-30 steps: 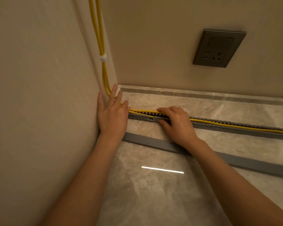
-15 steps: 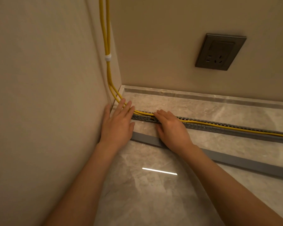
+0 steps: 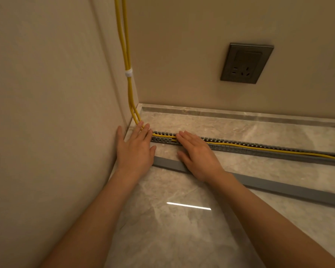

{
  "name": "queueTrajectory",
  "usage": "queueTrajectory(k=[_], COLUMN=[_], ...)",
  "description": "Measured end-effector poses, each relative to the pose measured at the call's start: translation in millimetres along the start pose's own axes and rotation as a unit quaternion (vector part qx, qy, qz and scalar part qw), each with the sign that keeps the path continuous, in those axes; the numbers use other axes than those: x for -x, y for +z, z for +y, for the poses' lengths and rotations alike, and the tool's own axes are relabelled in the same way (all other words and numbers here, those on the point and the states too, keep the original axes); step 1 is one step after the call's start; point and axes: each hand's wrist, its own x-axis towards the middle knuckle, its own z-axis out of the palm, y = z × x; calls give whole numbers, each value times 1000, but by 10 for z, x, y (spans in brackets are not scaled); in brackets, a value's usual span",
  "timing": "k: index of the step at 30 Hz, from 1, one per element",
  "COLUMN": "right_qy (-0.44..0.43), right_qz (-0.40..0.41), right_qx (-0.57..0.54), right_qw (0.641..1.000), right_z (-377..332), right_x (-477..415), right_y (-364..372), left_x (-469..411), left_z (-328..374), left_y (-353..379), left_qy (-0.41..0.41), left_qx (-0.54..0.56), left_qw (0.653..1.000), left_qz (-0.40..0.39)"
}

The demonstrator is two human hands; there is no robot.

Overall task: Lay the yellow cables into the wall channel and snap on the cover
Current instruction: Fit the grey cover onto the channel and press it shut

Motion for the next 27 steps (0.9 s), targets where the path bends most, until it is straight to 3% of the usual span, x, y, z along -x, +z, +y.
queueTrajectory(k=[11,17,21,27], right_qy=[-21,-59,-54,-20], right_qz=[35,68,43,71], right_qx=[-9,60,77,58], right_qw=[999,994,995,996], right_z=[-38,-93,-87,-102], right_x=[57,256,421,487], right_y=[-18,-121,-120,-112], left_x=[-1,-53,-46,-14], left_z=[-59,-62,-75,-73], left_y=[35,59,64,16], left_qy=[13,14,12,17], left_qx=[-29,7,42,50], left_qw=[999,999,998,997], left_qz=[-10,-34,-41,-58])
